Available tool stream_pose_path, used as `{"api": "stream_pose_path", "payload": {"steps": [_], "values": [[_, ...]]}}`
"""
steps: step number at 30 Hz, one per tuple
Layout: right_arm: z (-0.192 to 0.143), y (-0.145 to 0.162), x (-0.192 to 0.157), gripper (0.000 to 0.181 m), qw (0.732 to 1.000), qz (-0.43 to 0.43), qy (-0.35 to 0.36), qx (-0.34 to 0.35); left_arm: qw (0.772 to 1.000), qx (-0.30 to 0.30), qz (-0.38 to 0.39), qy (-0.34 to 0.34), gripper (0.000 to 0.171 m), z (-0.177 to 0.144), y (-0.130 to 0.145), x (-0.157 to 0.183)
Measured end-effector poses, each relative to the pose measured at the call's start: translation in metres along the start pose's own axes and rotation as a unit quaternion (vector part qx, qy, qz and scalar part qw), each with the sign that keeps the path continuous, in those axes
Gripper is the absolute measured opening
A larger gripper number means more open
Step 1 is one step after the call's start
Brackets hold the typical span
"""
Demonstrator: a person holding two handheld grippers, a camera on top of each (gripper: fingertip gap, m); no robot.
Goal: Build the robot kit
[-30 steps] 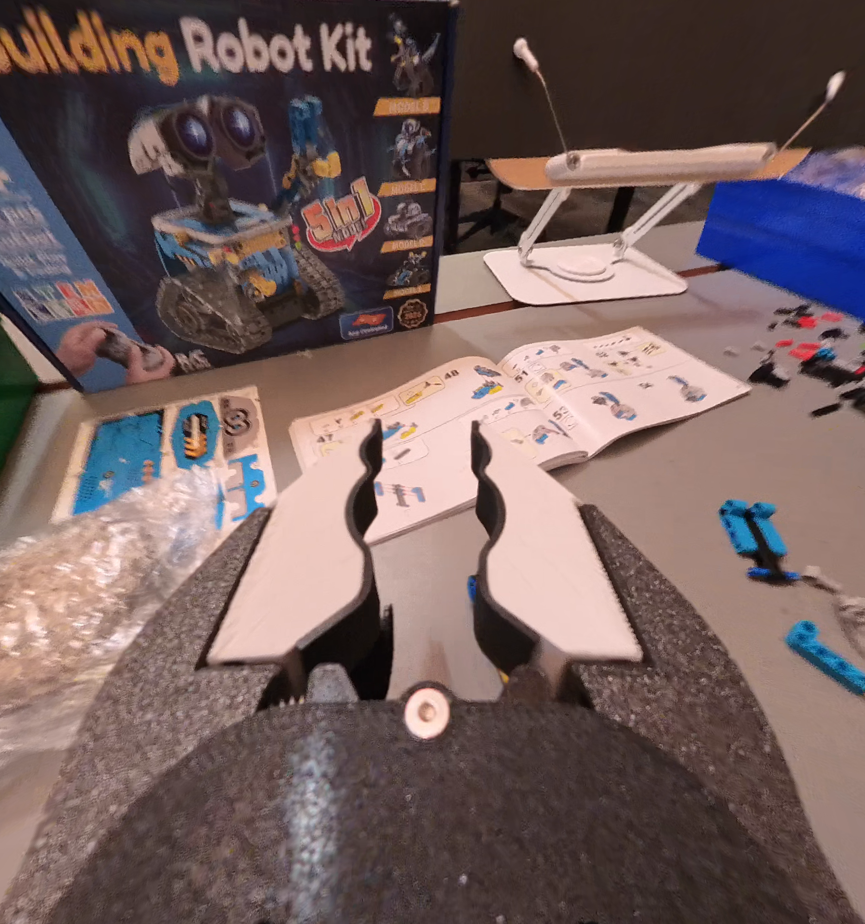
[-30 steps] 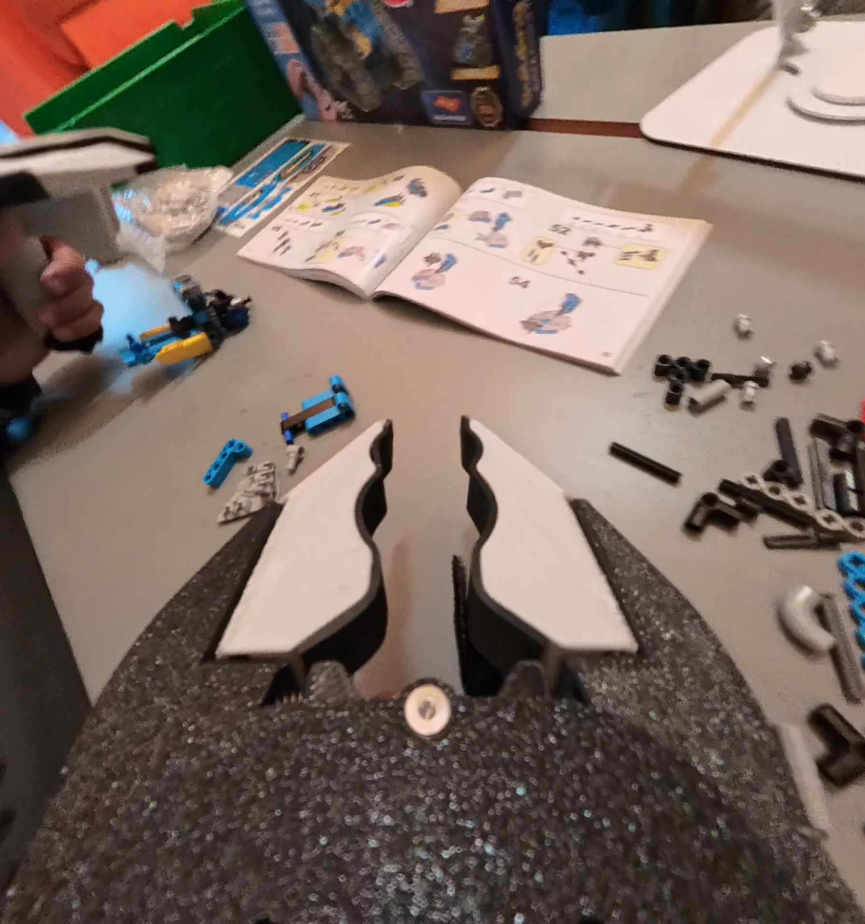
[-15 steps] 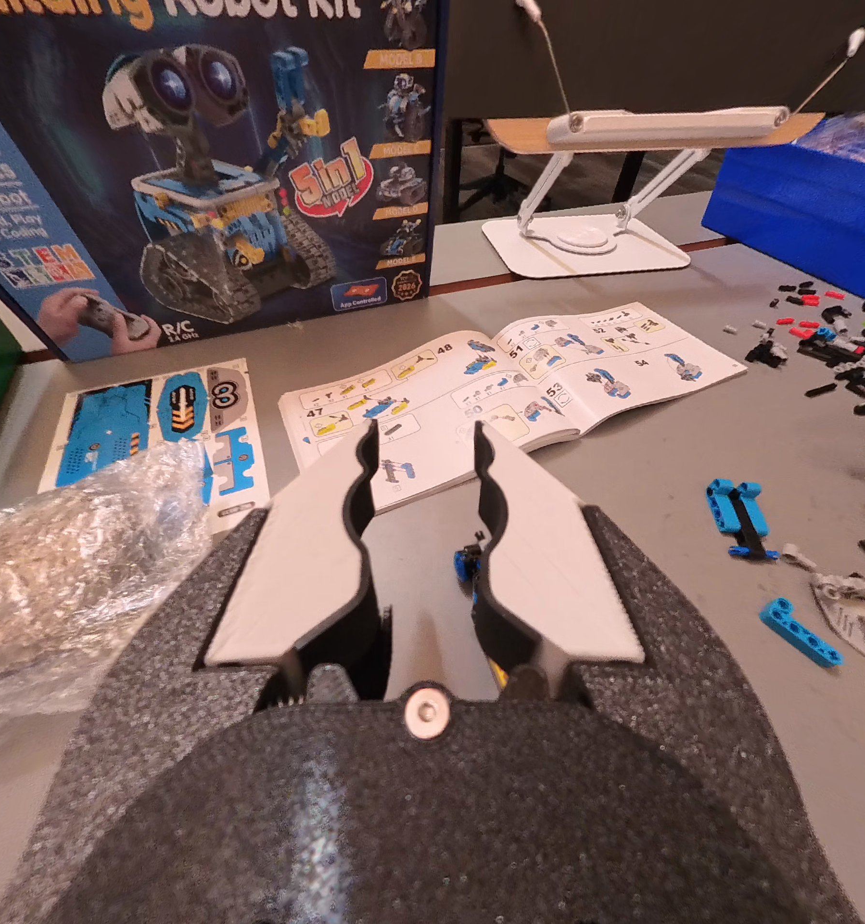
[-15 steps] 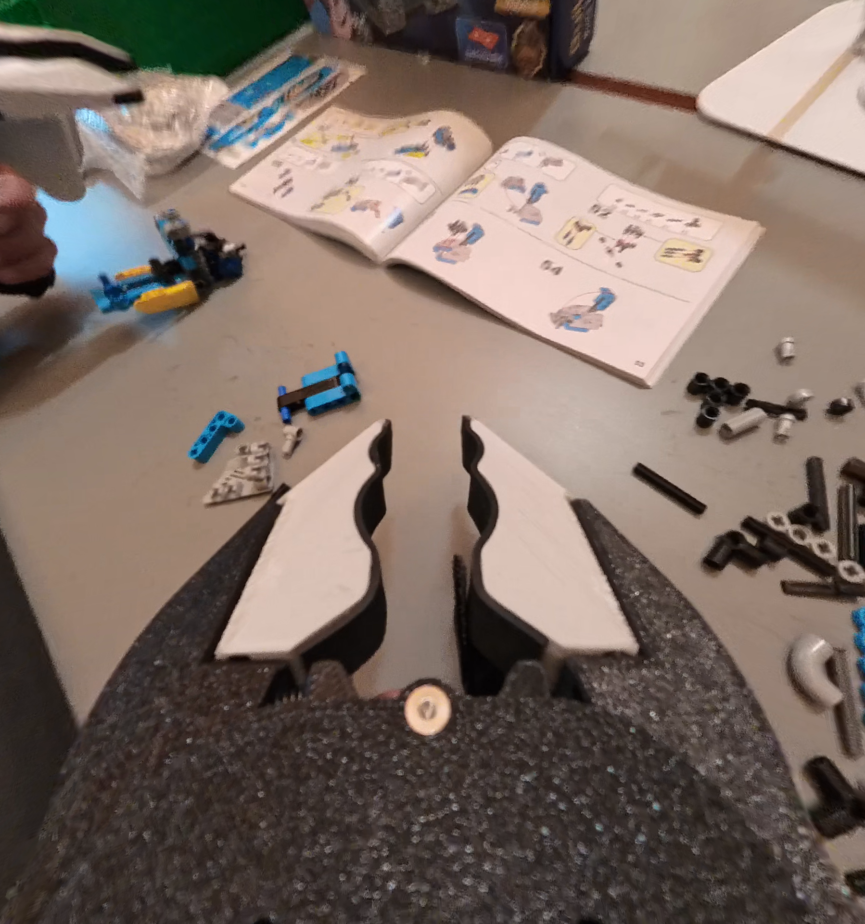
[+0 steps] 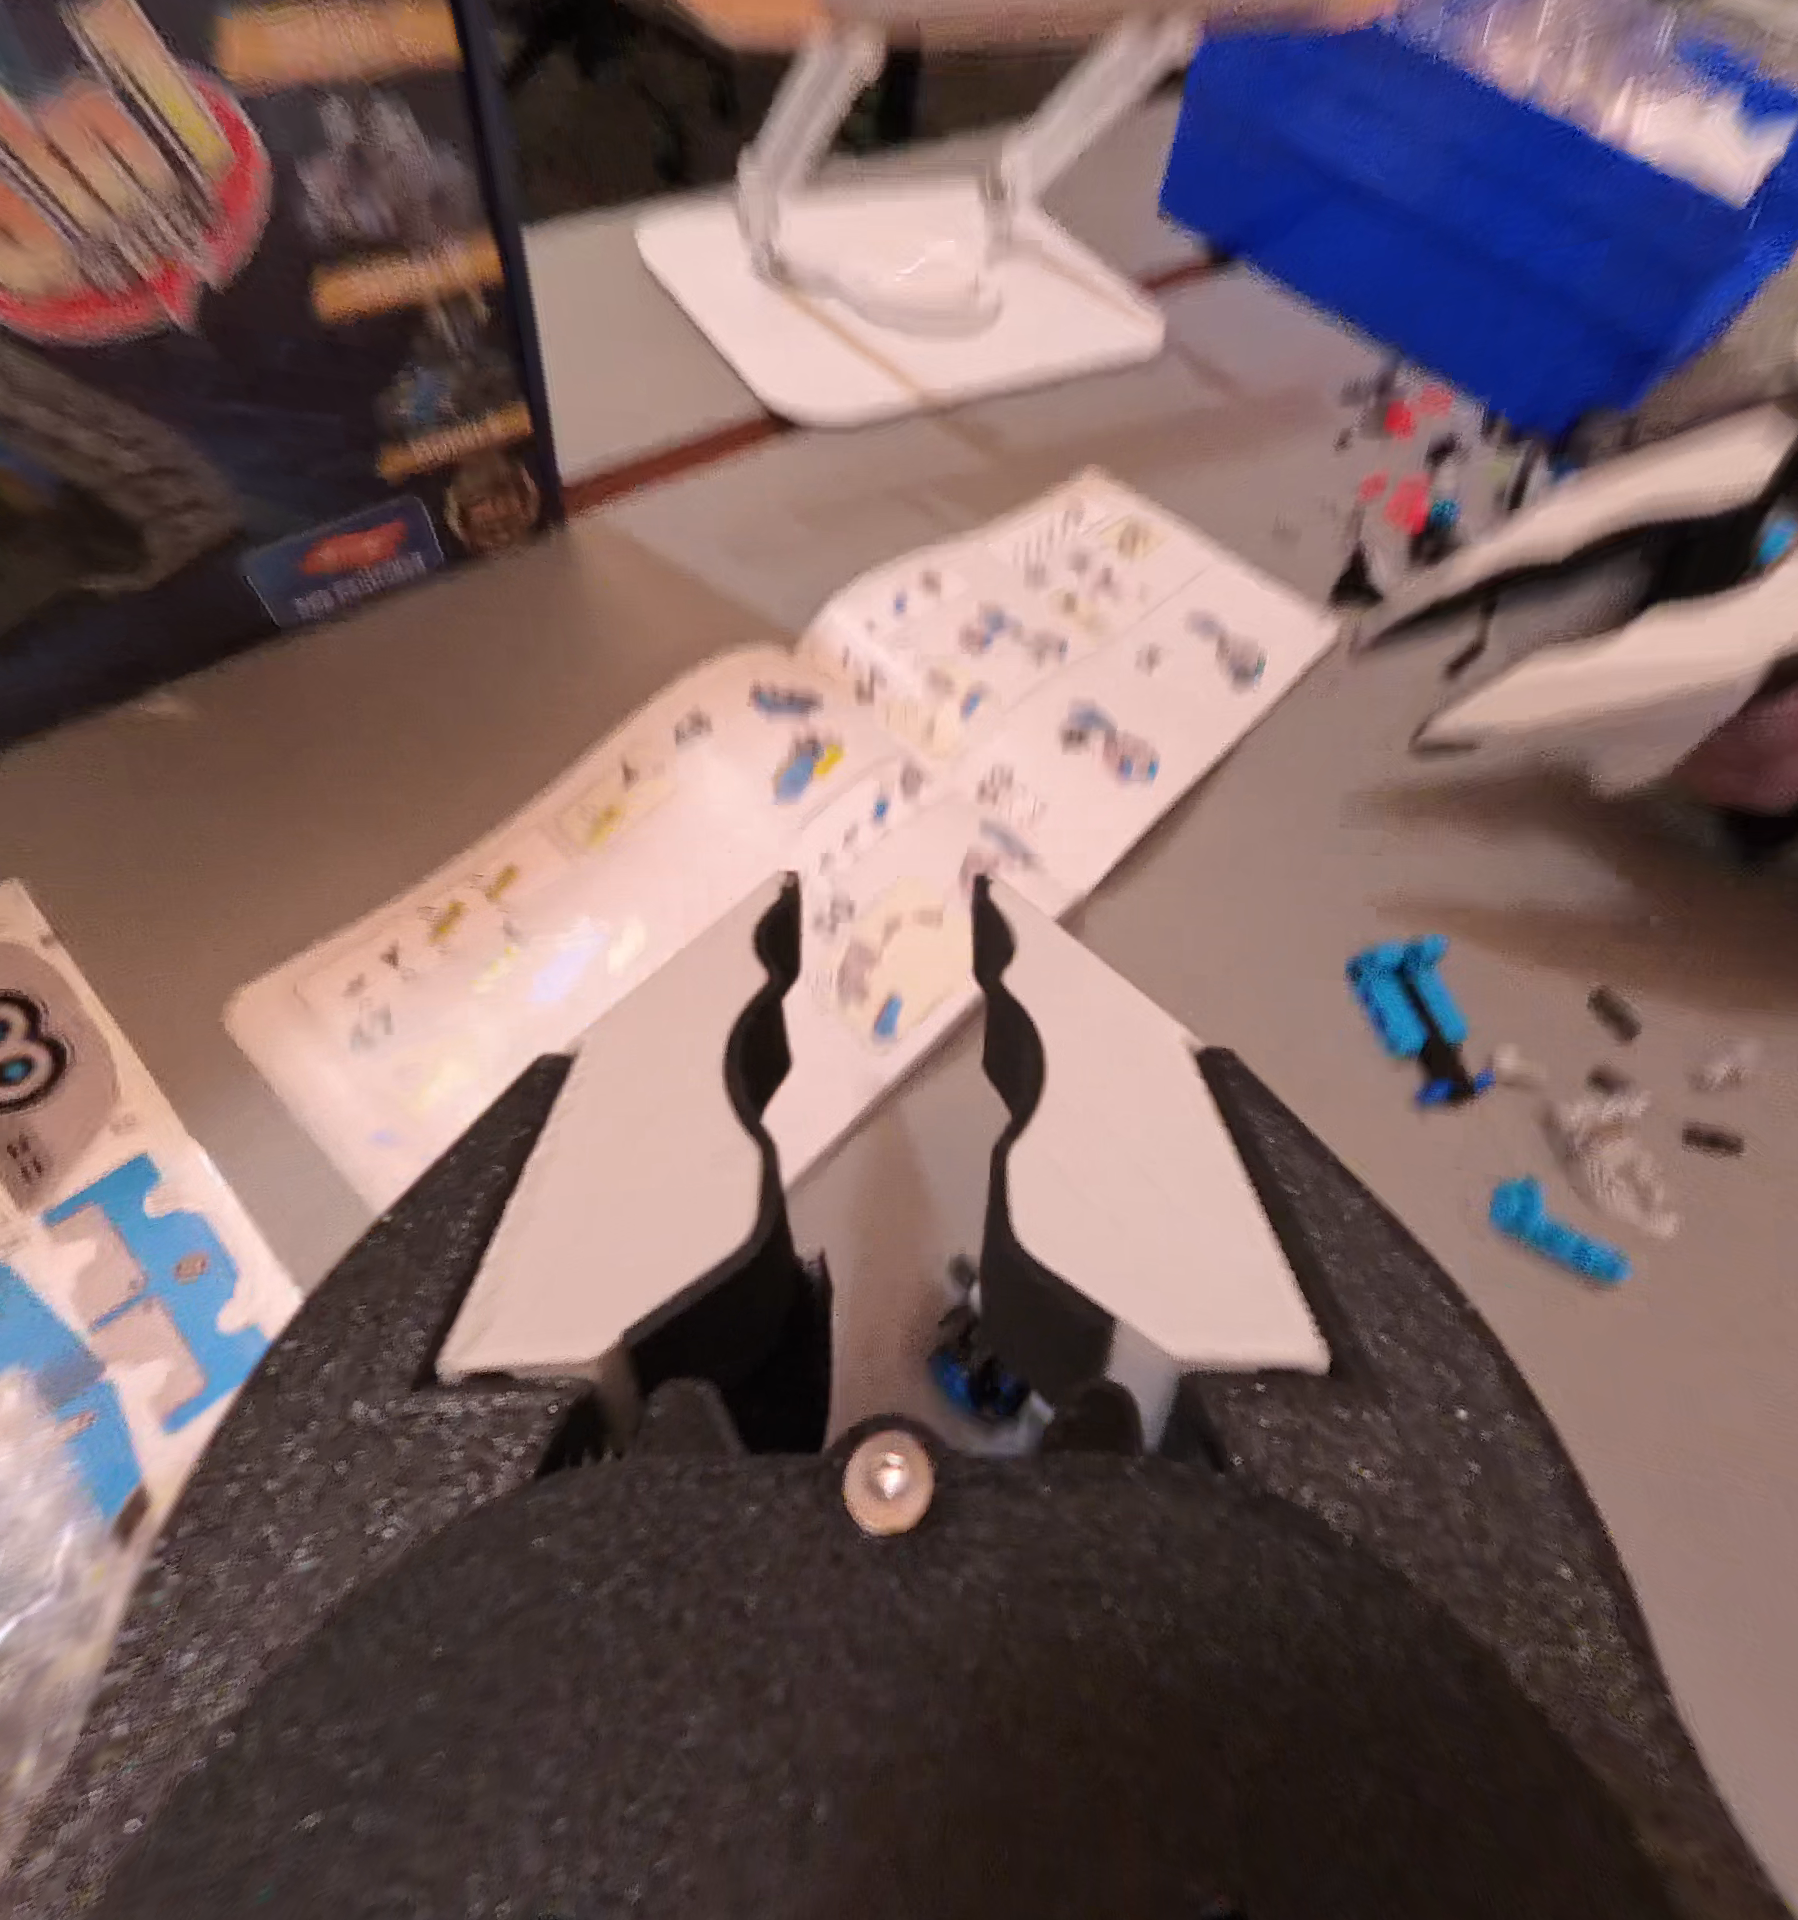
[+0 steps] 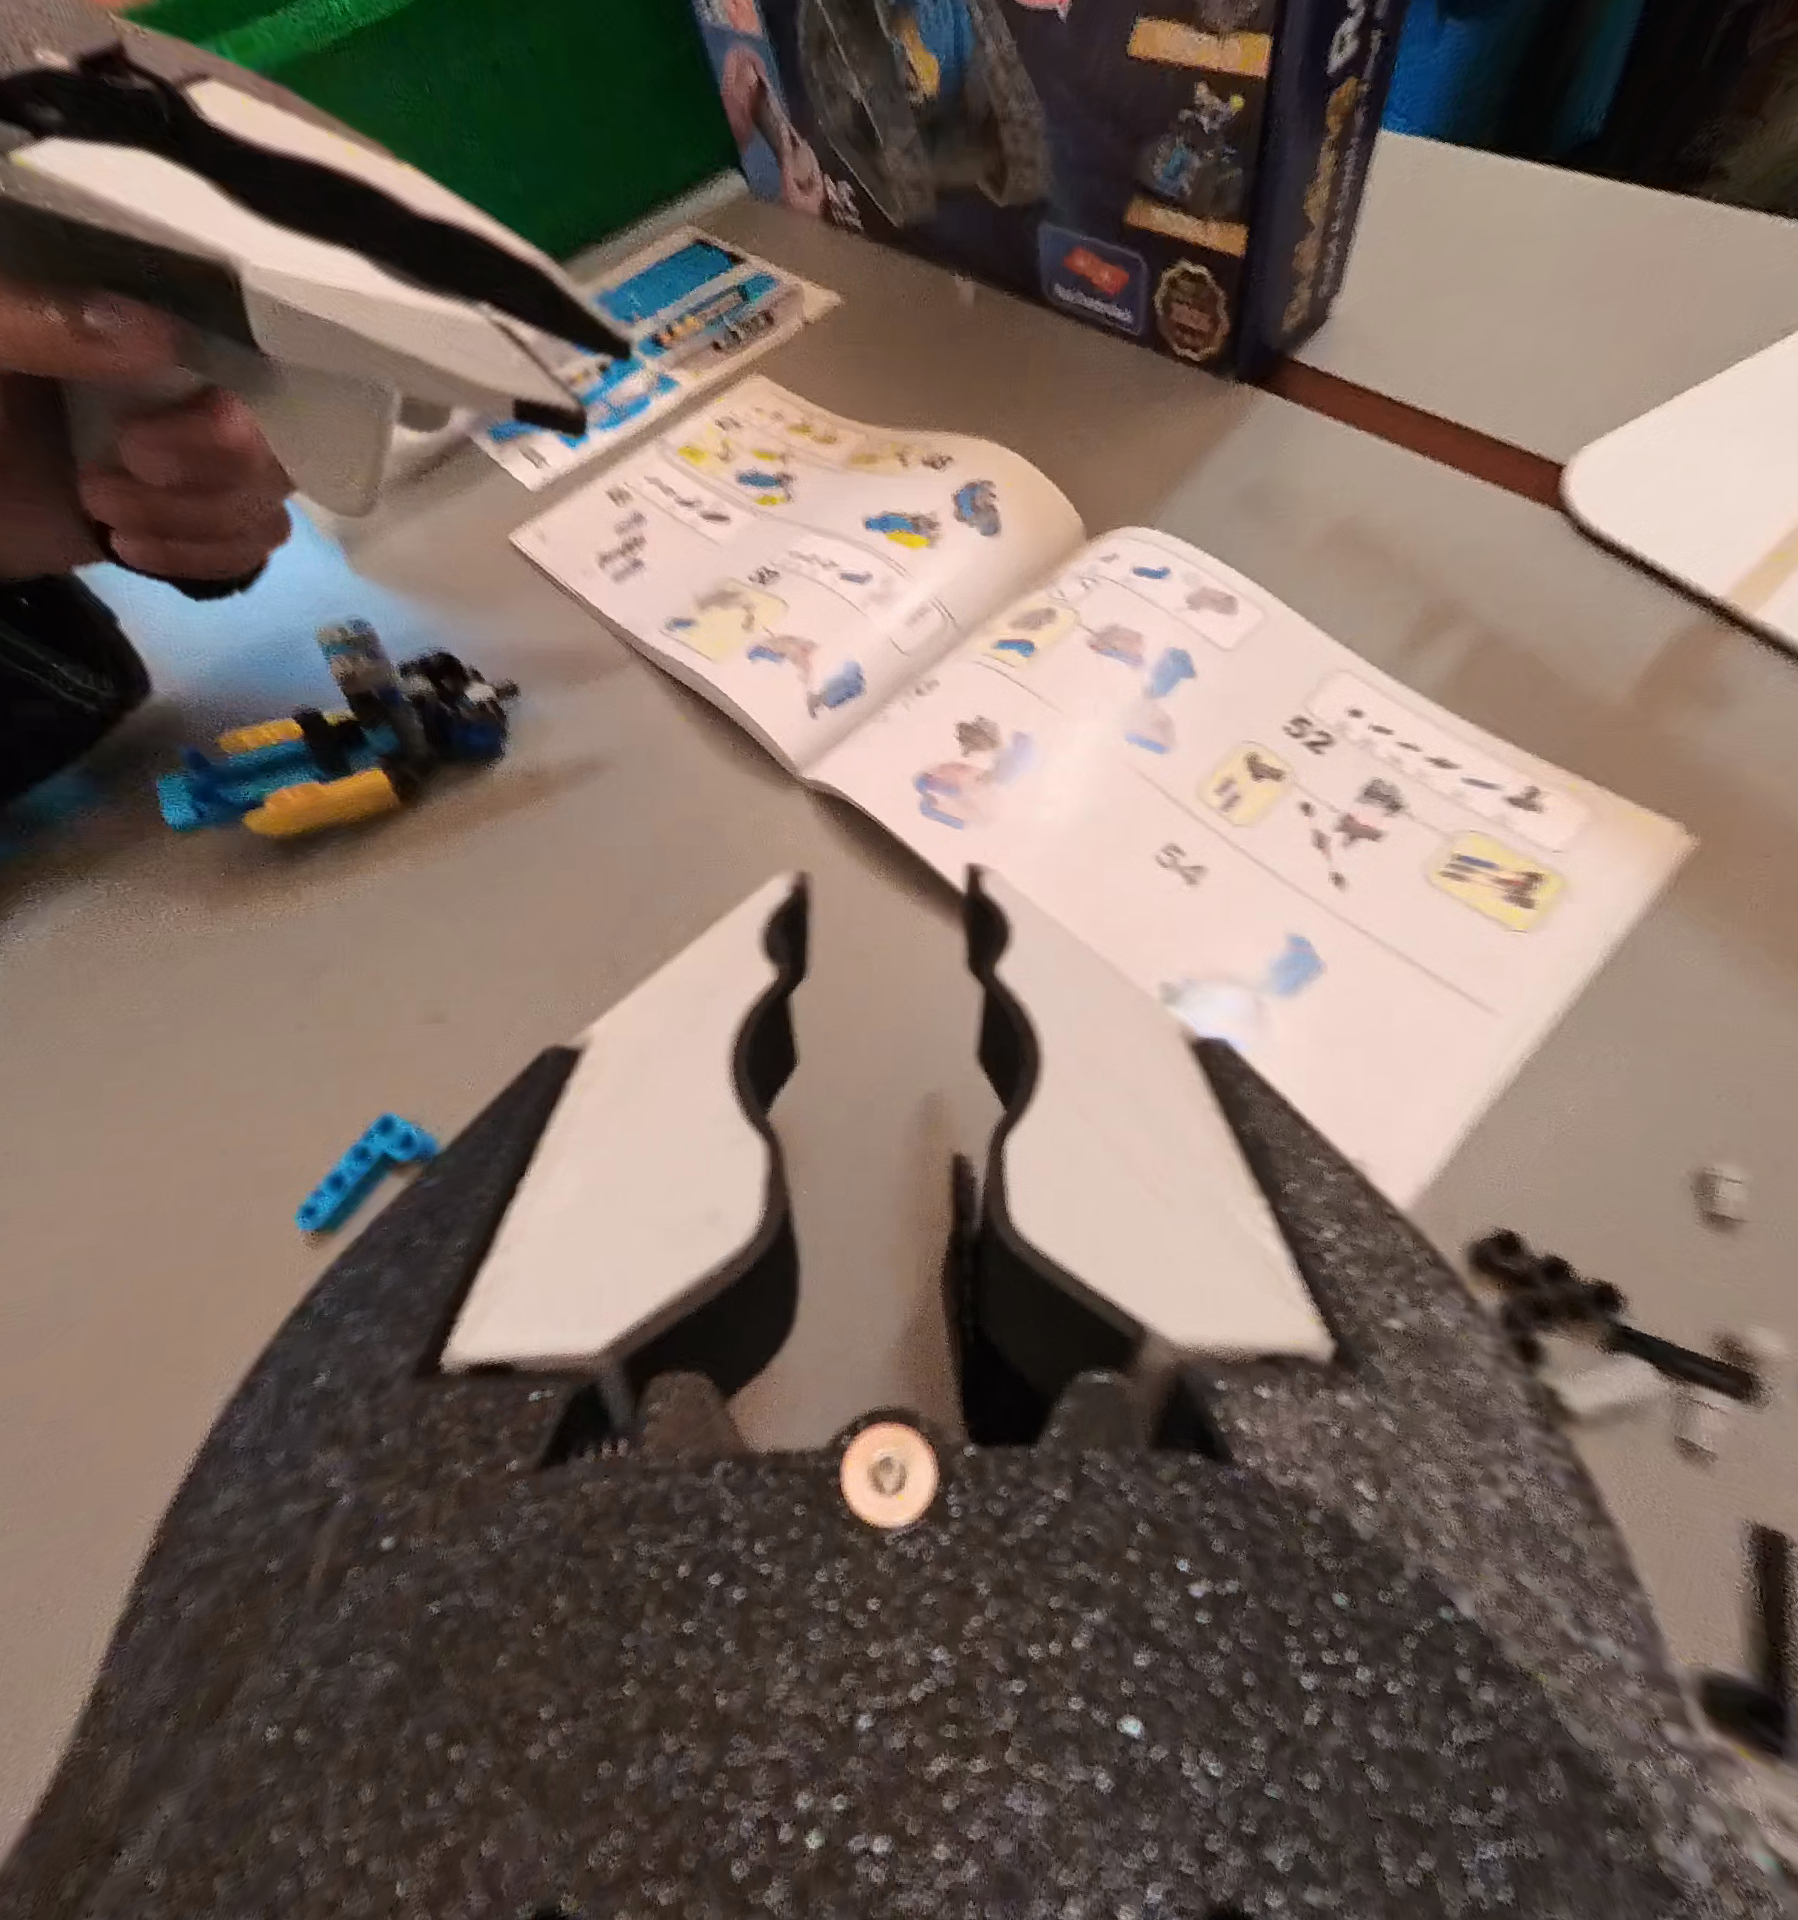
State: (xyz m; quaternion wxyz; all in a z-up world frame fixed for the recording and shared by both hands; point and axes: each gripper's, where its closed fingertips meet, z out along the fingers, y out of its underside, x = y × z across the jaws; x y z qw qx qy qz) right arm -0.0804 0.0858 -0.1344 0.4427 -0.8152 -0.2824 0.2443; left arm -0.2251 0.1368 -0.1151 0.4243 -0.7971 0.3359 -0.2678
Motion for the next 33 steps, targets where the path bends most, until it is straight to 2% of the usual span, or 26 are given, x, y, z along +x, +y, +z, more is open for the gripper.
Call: {"api": "stream_pose_path", "payload": {"steps": [1,2,4,7,13,15,19,24,29,33], "values": [[-0.006,-0.003,0.006,0.041,1.0,-0.021,0.016,0.003,0.999,-0.038,0.02,-0.005,0.033,0.001,0.016,-0.004],[-0.012,-0.006,0.014,0.037,0.998,-0.04,0.038,0.018,0.996,-0.067,0.055,-0.025,0.034,0.0,0.027,-0.011],[-0.015,-0.009,0.022,0.03,0.997,-0.045,0.056,0.023,0.99,-0.057,0.098,-0.078,0.028,-0.004,0.028,-0.027],[-0.011,-0.01,0.015,0.031,0.998,-0.039,0.047,0.027,0.994,-0.061,0.079,-0.054,0.027,-0.007,0.025,-0.019],[0.006,0.016,0.0,0.035,0.999,-0.03,0.019,-0.036,0.996,-0.036,0.074,-0.033,0.027,-0.002,0.021,-0.005],[0.007,0.02,-0.003,0.035,0.999,-0.021,0.011,-0.043,0.996,-0.05,0.07,-0.022,0.027,0.003,0.027,-0.001],[0.006,0.019,-0.005,0.035,0.999,-0.008,0.001,-0.04,0.992,-0.079,0.086,-0.042,0.027,0.01,0.041,-0.007],[0.004,0.017,-0.006,0.035,0.999,0.018,-0.019,-0.028,0.995,-0.068,0.066,-0.014,0.026,0.013,0.041,0.0],[0.005,0.023,-0.006,0.035,0.998,0.045,-0.041,-0.035,0.993,-0.095,0.067,-0.02,0.026,0.016,0.051,-0.003],[0.006,0.024,-0.009,0.032,0.998,0.028,-0.048,-0.038,0.994,-0.083,0.07,-0.021,0.026,0.015,0.047,-0.003]]}}
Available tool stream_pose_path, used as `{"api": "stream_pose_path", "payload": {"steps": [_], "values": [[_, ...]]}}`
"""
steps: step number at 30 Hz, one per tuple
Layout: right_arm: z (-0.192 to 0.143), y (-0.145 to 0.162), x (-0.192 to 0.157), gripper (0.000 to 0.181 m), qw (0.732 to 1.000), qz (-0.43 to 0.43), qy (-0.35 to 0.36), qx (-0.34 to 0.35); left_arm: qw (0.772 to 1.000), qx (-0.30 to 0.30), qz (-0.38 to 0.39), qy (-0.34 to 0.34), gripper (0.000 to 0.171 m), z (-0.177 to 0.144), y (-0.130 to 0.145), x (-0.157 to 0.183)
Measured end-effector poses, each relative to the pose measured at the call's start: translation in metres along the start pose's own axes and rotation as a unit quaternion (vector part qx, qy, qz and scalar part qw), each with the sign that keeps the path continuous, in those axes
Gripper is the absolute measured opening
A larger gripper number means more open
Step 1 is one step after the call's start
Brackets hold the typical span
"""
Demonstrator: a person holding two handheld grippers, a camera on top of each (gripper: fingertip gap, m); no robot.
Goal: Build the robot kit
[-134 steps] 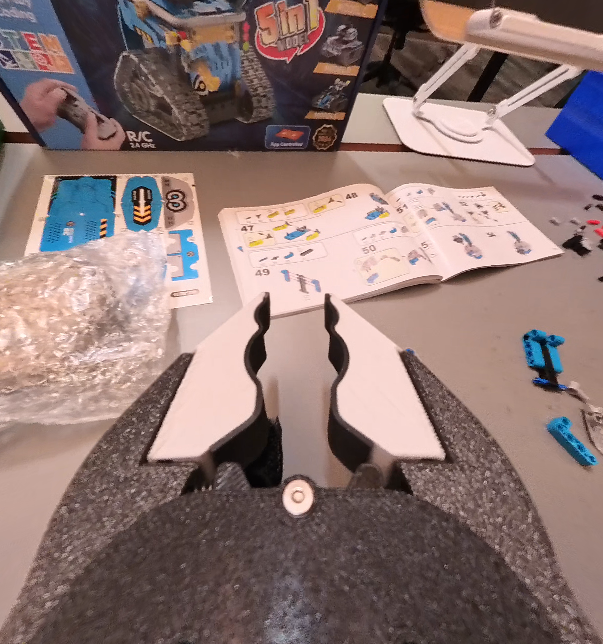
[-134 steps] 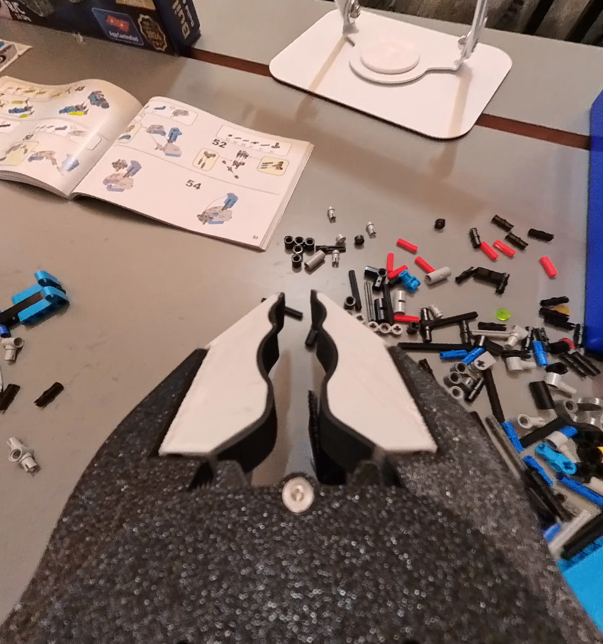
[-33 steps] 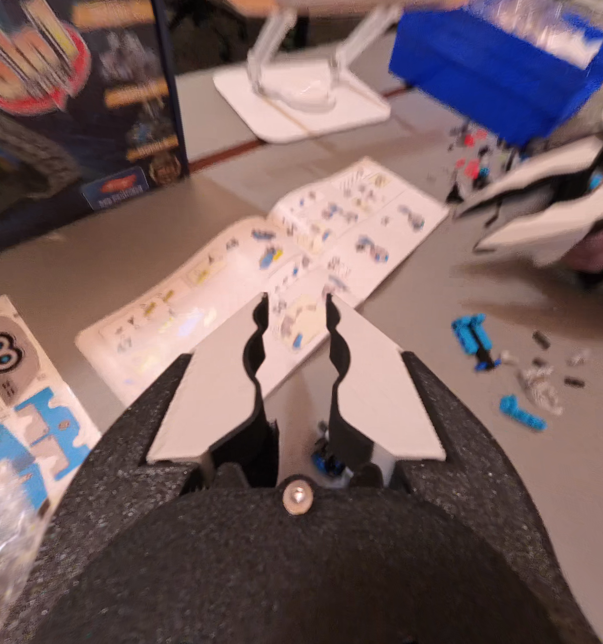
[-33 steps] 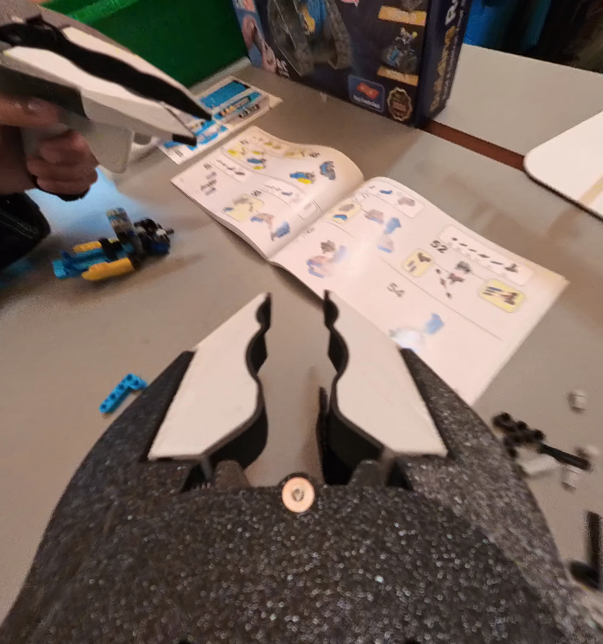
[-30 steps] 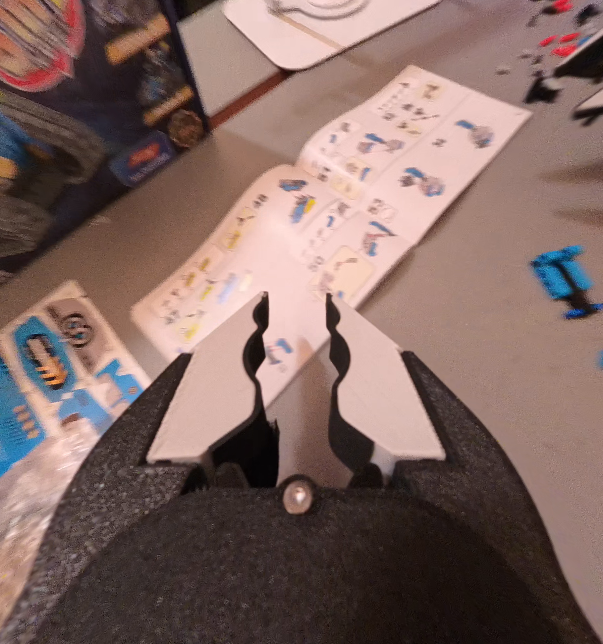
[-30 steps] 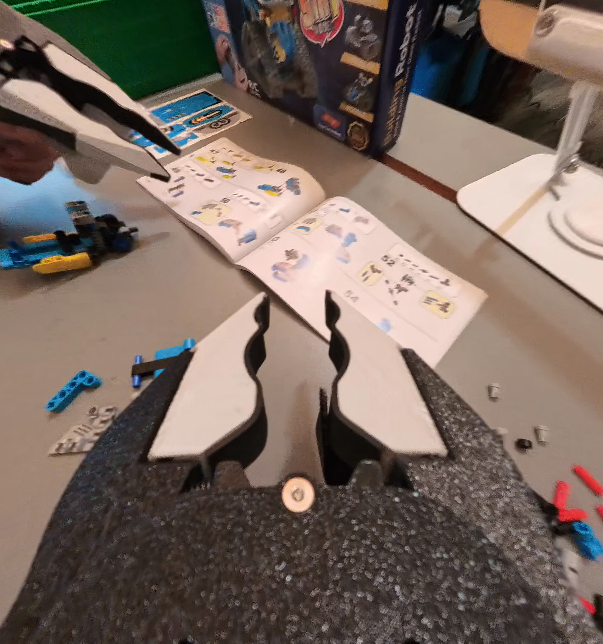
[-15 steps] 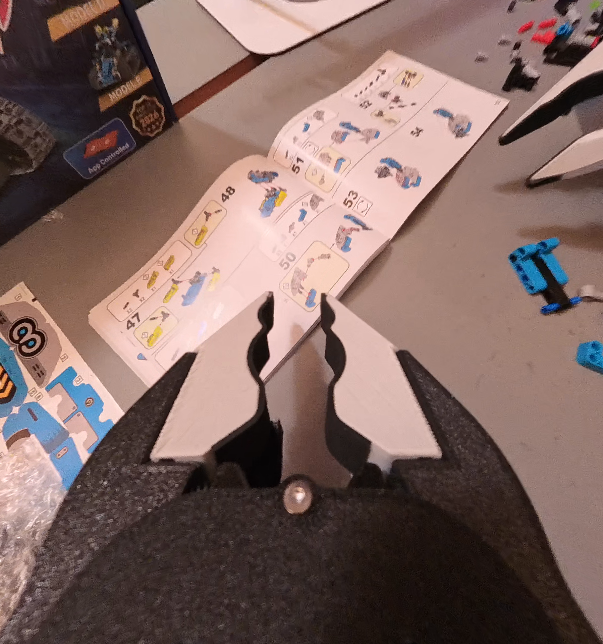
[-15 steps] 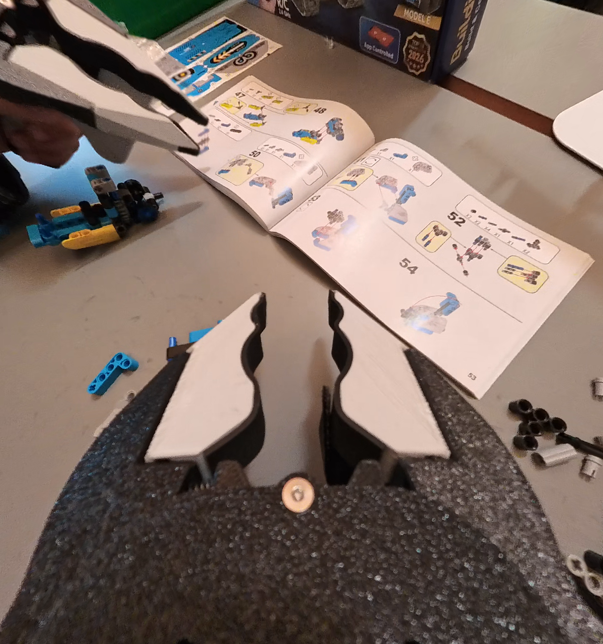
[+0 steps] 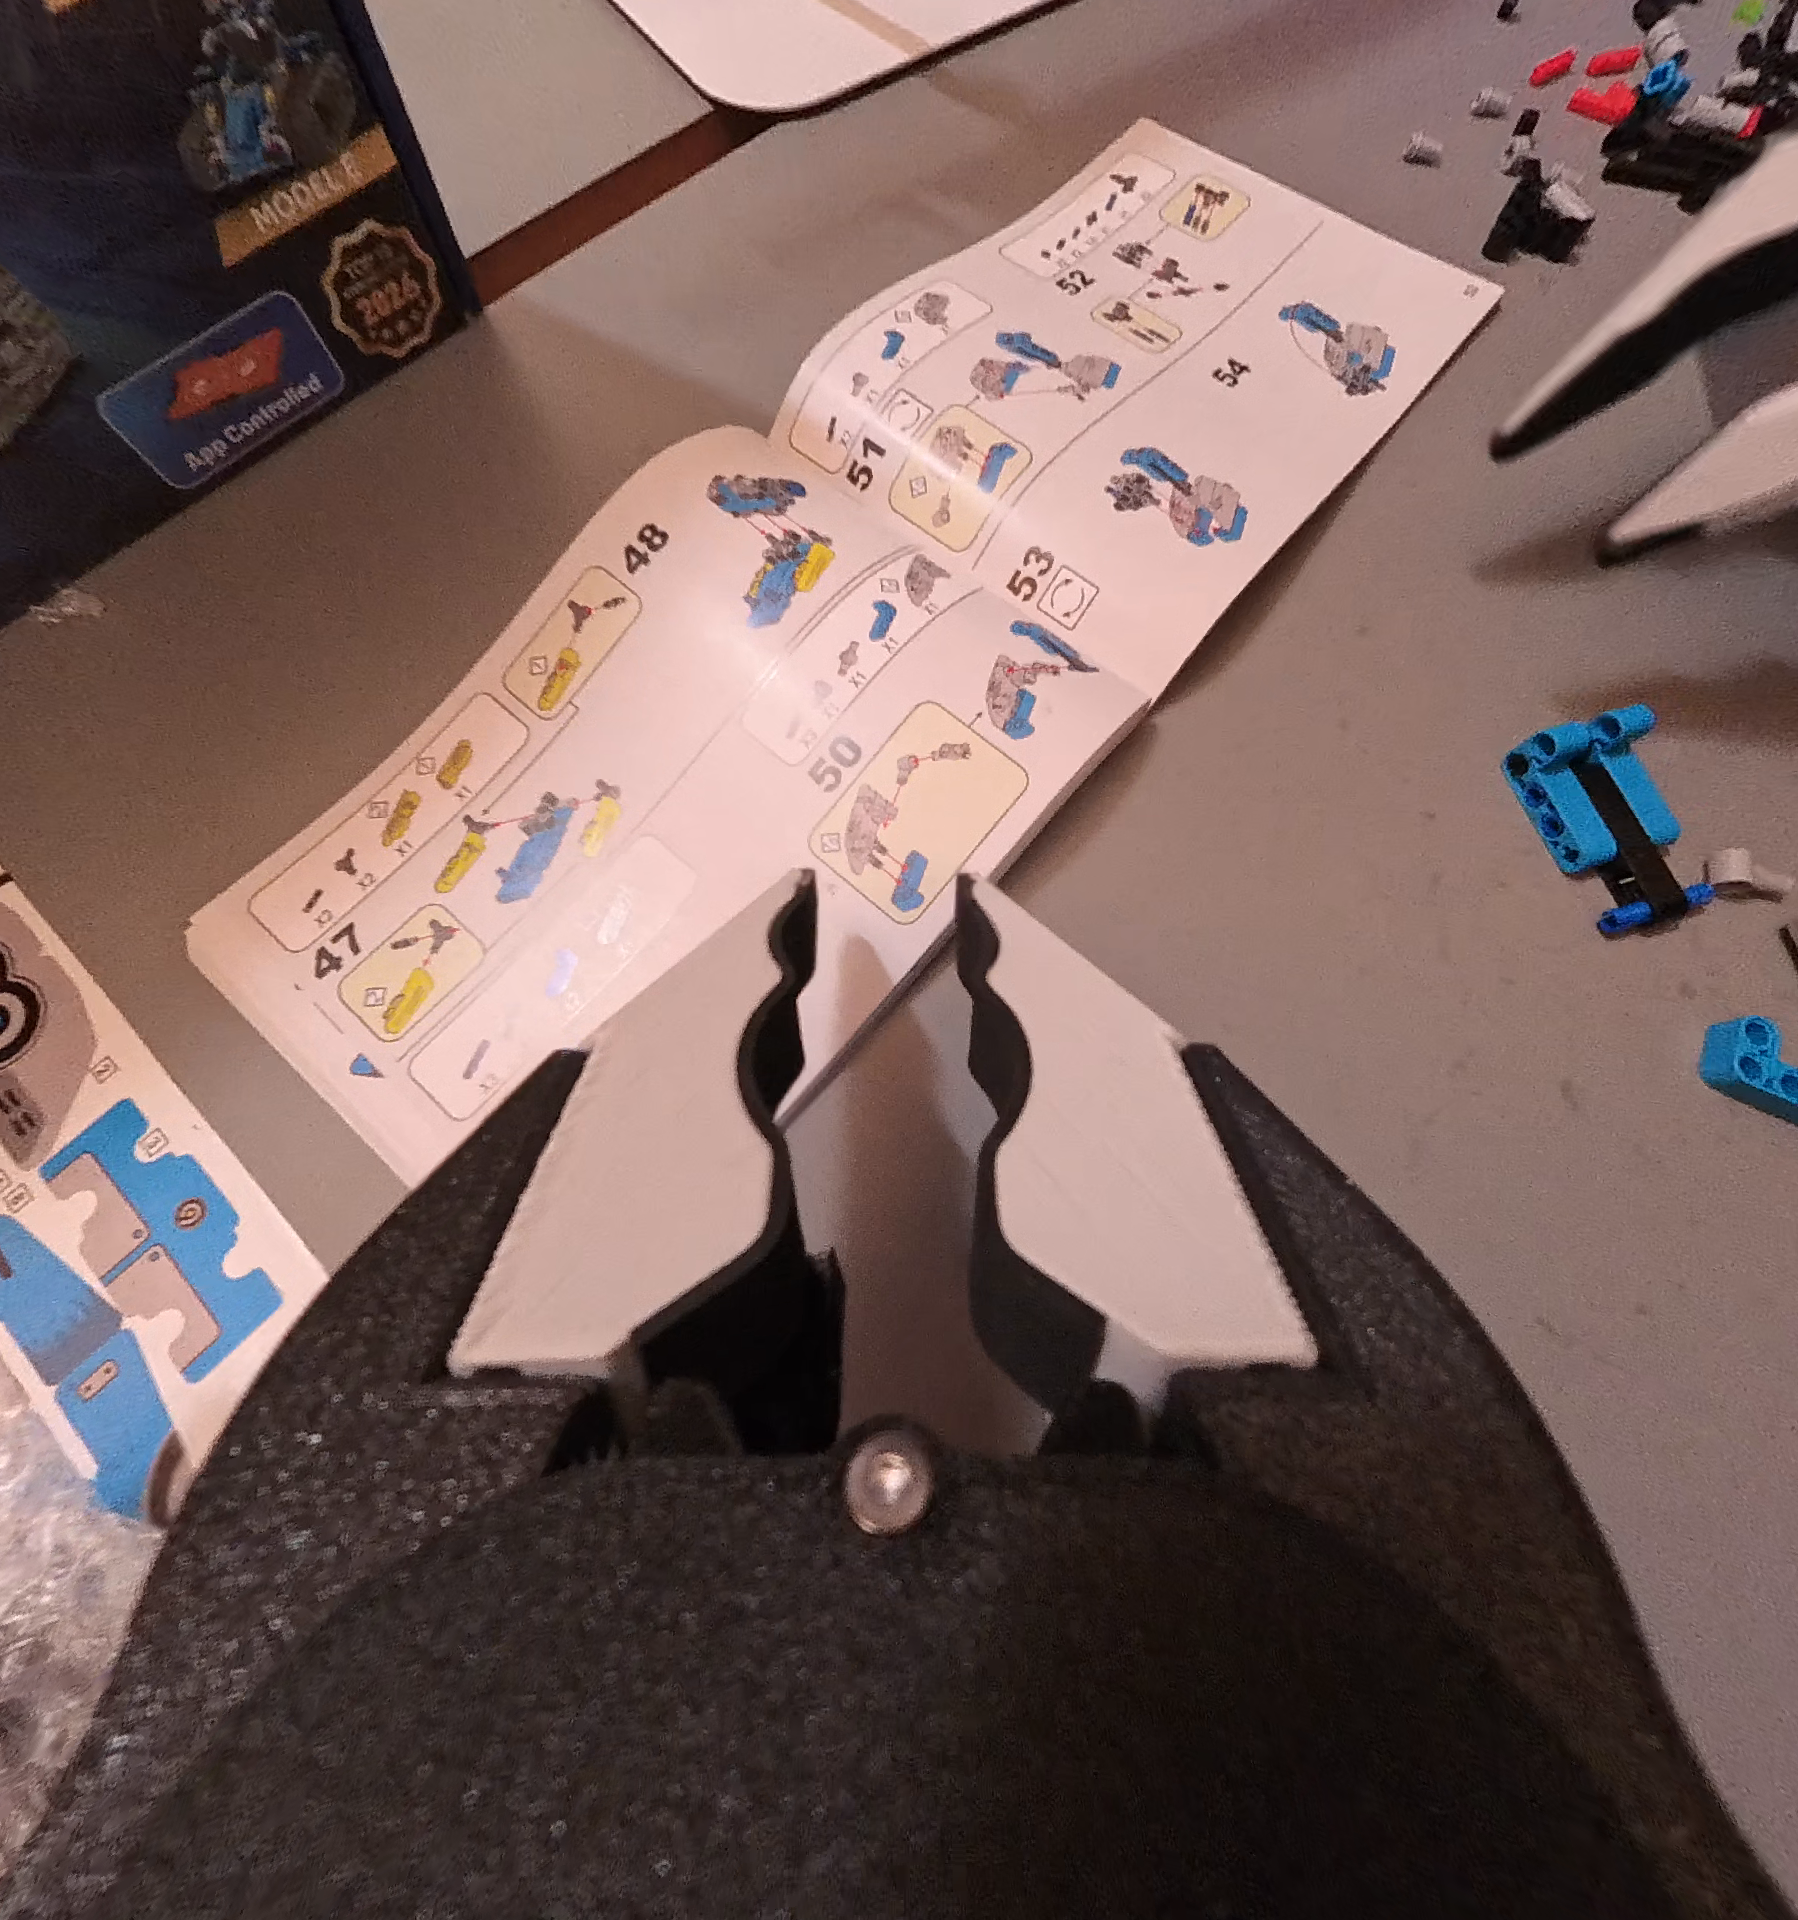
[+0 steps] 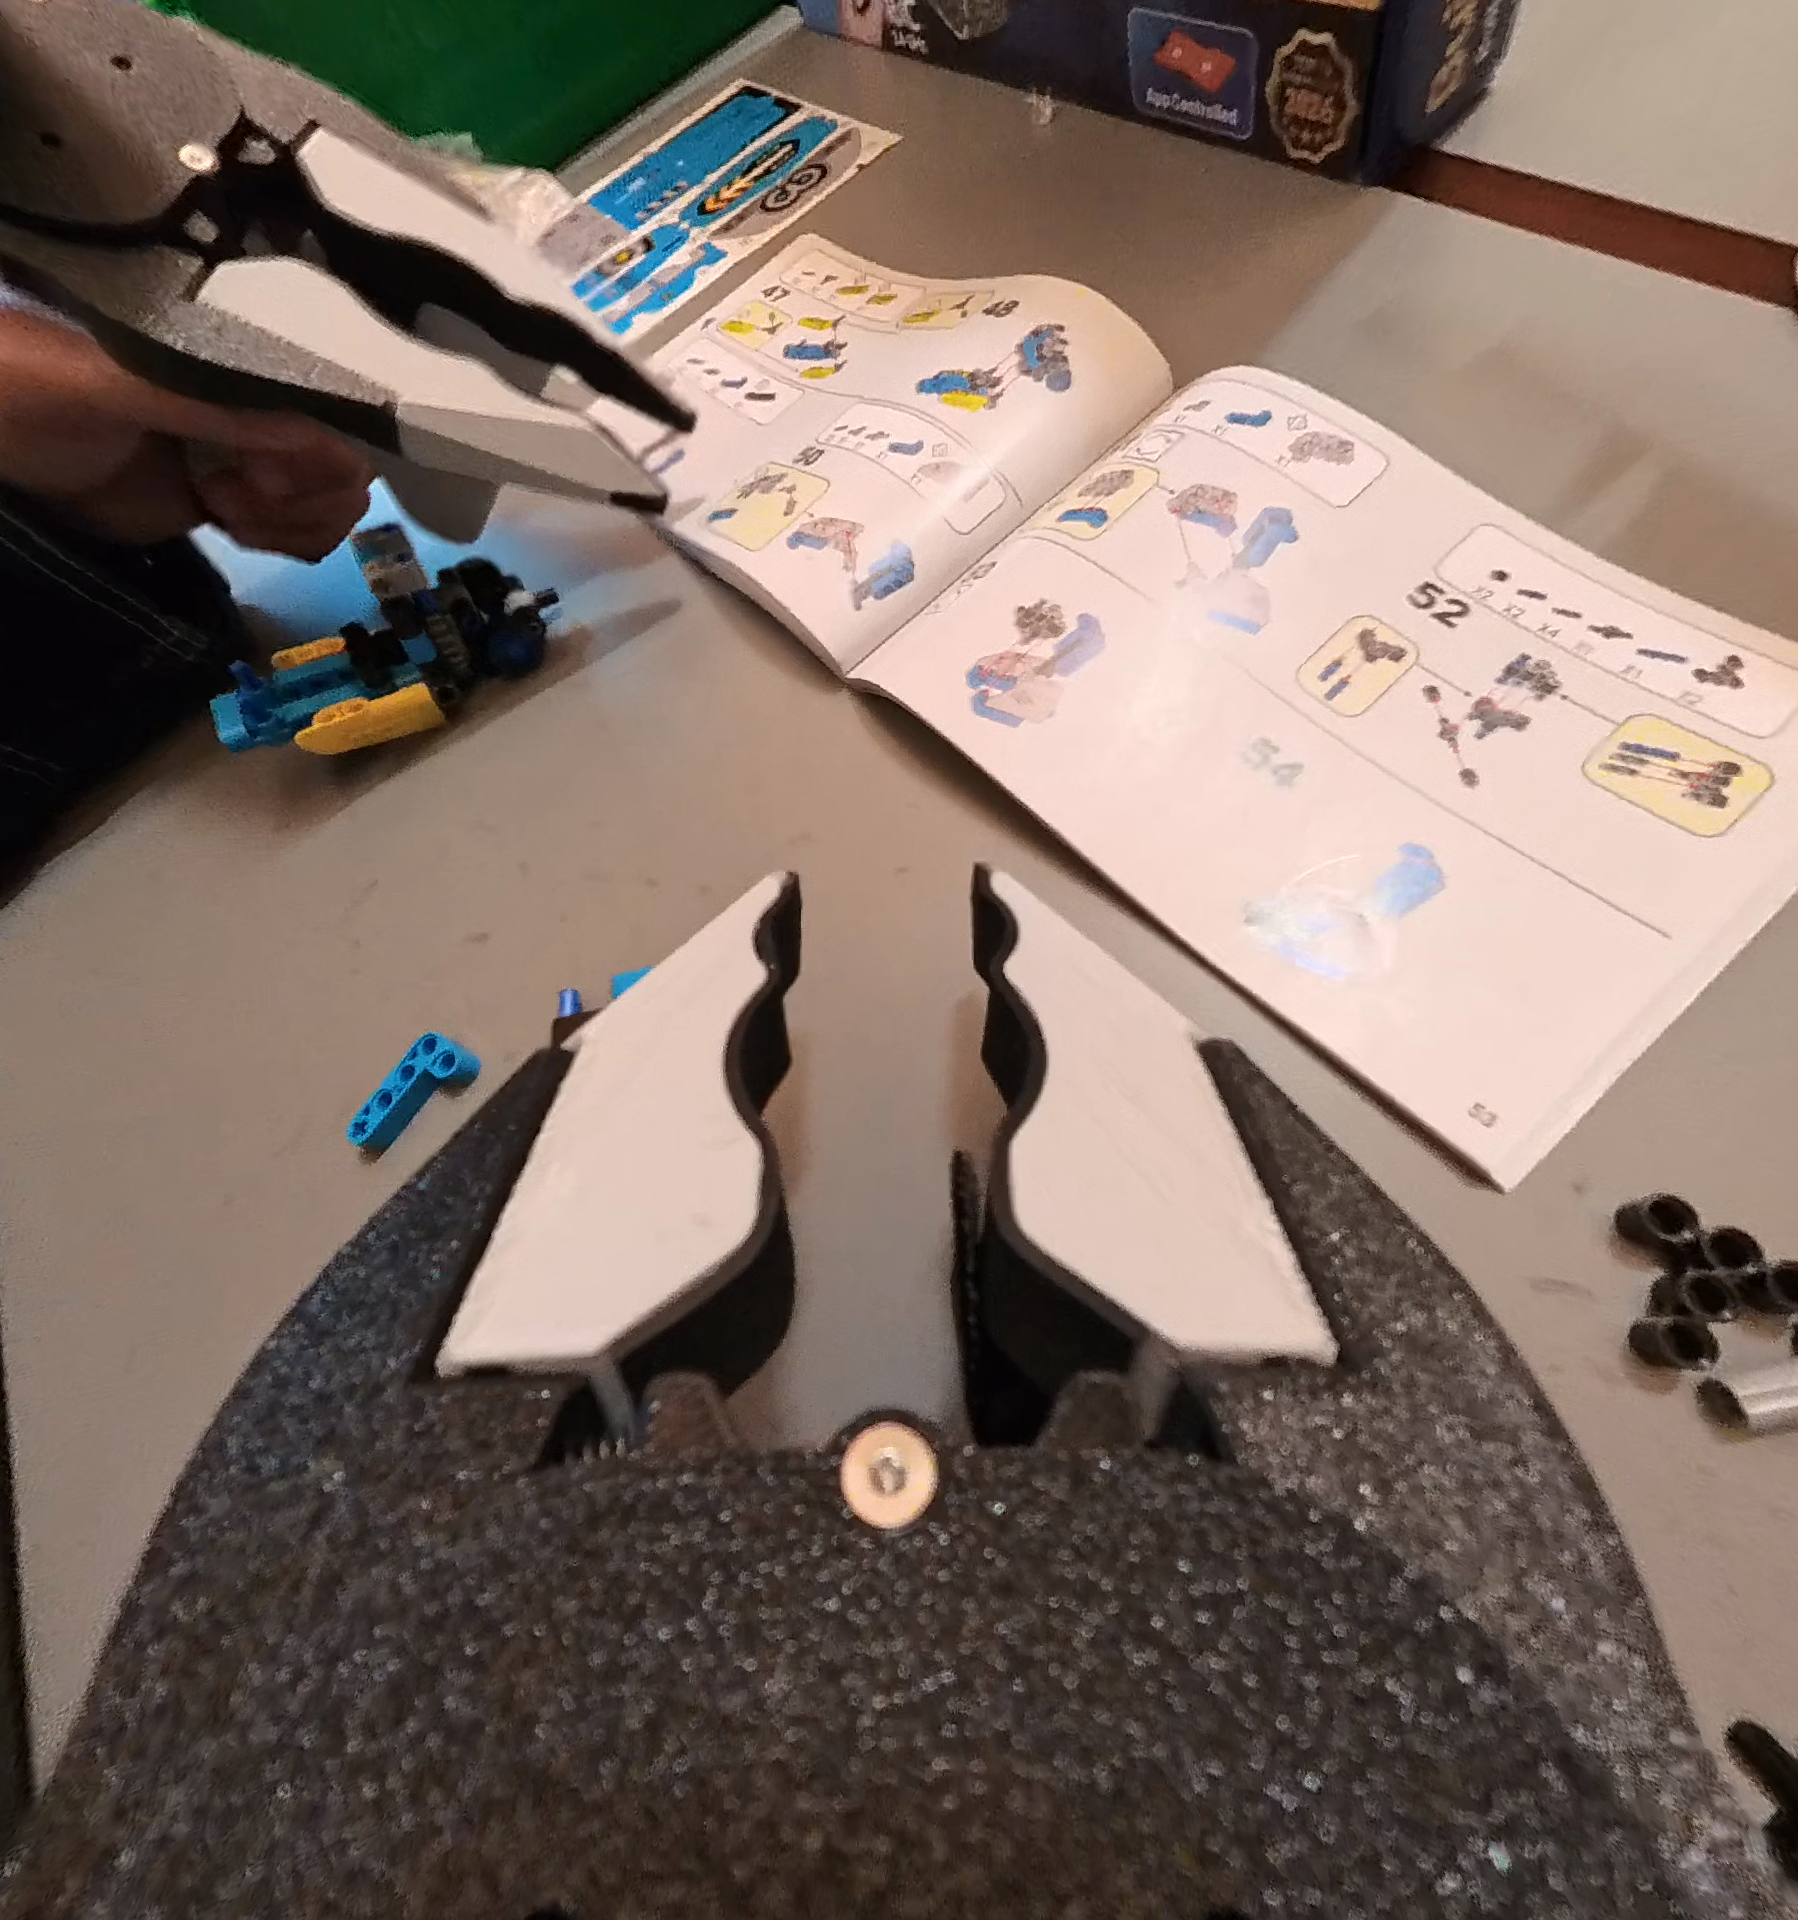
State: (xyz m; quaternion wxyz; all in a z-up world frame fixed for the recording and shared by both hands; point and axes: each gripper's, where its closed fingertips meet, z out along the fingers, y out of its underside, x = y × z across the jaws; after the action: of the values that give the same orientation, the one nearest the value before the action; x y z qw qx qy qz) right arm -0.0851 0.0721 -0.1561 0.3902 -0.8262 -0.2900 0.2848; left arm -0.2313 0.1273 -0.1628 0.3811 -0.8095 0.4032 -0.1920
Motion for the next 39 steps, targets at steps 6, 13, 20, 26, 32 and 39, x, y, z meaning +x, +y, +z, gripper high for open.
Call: {"api": "stream_pose_path", "payload": {"steps": [6,13,20,26,32,39], "values": [[-0.025,0.027,-0.069,0.034,0.976,-0.116,-0.172,-0.072,0.999,0.034,0.003,-0.015,0.026,-0.009,-0.015,-0.002],[-0.03,0.06,-0.101,0.026,0.953,-0.187,-0.202,-0.123,0.997,0.068,-0.002,-0.039,0.026,-0.016,-0.027,-0.011],[-0.017,0.072,-0.089,0.018,0.954,-0.2,-0.153,-0.163,0.993,0.091,-0.052,-0.063,0.026,-0.025,-0.028,-0.039],[-0.016,0.066,-0.086,0.007,0.956,-0.207,-0.142,-0.149,0.988,0.108,-0.059,-0.089,0.026,-0.037,-0.033,-0.053],[-0.01,-0.019,-0.062,0.007,0.985,-0.17,-0.024,-0.013,0.984,0.105,-0.084,-0.116,0.026,-0.046,-0.026,-0.074],[0.049,-0.061,-0.03,0.006,0.997,-0.048,0.055,0.029,0.983,0.094,-0.125,-0.096,0.026,-0.039,-0.016,-0.077]]}}
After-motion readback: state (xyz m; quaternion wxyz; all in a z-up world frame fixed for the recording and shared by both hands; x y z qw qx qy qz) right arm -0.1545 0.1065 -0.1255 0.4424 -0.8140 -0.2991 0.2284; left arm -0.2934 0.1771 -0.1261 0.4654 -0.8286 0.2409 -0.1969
